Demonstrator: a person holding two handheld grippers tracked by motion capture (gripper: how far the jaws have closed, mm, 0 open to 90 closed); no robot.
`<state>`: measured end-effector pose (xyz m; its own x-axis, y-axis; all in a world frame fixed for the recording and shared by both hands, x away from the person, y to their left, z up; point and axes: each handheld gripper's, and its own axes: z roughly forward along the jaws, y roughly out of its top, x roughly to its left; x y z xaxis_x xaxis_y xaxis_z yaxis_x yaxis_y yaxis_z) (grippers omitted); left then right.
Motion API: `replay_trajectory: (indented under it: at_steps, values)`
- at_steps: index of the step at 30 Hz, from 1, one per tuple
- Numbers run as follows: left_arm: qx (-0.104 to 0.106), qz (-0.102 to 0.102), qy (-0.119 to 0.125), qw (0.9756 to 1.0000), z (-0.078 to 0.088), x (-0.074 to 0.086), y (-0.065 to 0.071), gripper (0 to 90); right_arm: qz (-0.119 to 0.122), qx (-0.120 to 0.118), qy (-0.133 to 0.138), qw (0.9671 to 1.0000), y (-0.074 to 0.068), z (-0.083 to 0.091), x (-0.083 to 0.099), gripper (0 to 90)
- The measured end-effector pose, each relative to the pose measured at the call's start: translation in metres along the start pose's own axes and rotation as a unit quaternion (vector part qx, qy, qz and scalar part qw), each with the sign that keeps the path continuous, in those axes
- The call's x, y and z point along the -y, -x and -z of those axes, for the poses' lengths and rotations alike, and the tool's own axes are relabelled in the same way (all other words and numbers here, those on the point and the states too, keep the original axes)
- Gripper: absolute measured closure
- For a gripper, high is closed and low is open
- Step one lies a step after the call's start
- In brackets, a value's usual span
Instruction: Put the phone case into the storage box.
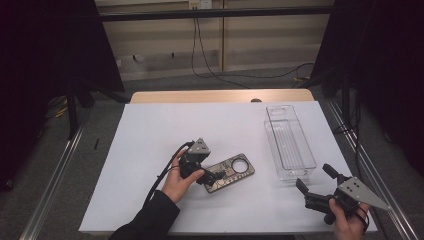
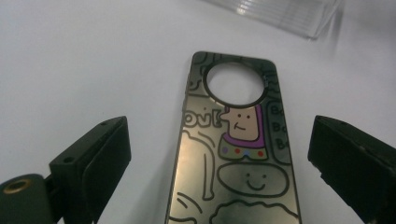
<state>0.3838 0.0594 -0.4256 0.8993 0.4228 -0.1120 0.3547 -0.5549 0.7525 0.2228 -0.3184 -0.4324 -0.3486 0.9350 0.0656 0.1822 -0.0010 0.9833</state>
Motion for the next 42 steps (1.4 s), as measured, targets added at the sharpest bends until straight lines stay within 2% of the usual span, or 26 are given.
replay_trajectory:
  at_steps: [8, 10, 16, 18, 20, 22, 25, 30, 32, 33, 37, 38, 39, 42]
  values:
    - [0.005, -0.003, -0.029, 0.9996, -0.015, -0.013, -0.002, 6.0, 0.001, 0.000, 0.000, 1.0000, 0.000, 0.000, 0.000, 0.0]
    - [0.014, -0.005, -0.042, 0.9990, -0.019, -0.016, -0.002, 6.4, 0.000, 0.000, 0.001, 1.0000, 0.000, 0.000, 0.000, 0.0]
    - [0.019, -0.024, -0.083, 0.9961, -0.033, -0.017, 0.003, 6.8, 0.002, -0.001, 0.001, 1.0000, 0.000, 0.000, 0.000, 0.0]
    - [0.014, -0.018, -0.086, 0.9961, -0.036, -0.017, 0.004, 7.0, 0.001, -0.001, 0.000, 1.0000, 0.000, 0.000, 0.000, 0.0]
    - [0.018, -0.023, -0.091, 0.9954, -0.039, -0.017, 0.003, 7.1, 0.001, -0.001, -0.001, 1.0000, 0.000, -0.001, 0.000, 0.0]
    - [0.011, -0.020, -0.097, 0.9950, -0.042, -0.016, 0.004, 7.1, 0.001, -0.001, -0.001, 1.0000, -0.001, -0.001, 0.000, 0.0]
    - [0.021, -0.021, -0.109, 0.9936, -0.045, -0.015, 0.004, 7.1, 0.001, -0.001, -0.001, 1.0000, 0.000, -0.001, 0.000, 0.0]
    - [0.028, -0.011, -0.114, 0.9931, -0.047, -0.016, 0.004, 5.6, 0.001, -0.001, -0.002, 1.0000, -0.001, -0.001, 0.000, 0.0]
    - [0.032, -0.017, -0.120, 0.9922, -0.047, -0.016, 0.005, 5.6, 0.001, -0.001, -0.002, 1.0000, 0.000, -0.001, 0.000, 0.0]
    - [0.035, -0.024, -0.129, 0.9907, -0.049, -0.016, 0.006, 5.8, 0.001, -0.001, -0.001, 1.0000, 0.000, -0.001, 0.000, 0.0]
    - [0.027, -0.036, -0.144, 0.9885, -0.052, -0.017, 0.009, 5.5, 0.002, -0.001, -0.001, 1.0000, -0.001, -0.001, 0.000, 0.0]
    - [0.025, -0.036, -0.147, 0.9881, -0.053, -0.018, 0.010, 5.5, 0.002, -0.001, -0.002, 1.0000, -0.001, -0.001, 0.000, 0.0]
    - [0.024, -0.031, -0.144, 0.9888, -0.054, -0.019, 0.010, 5.8, 0.002, -0.001, -0.002, 1.0000, 0.000, -0.001, 0.000, 0.0]
    - [0.022, -0.037, -0.155, 0.9869, -0.057, -0.020, 0.012, 3.3, 0.002, -0.001, -0.002, 1.0000, -0.001, -0.001, 0.000, 0.0]
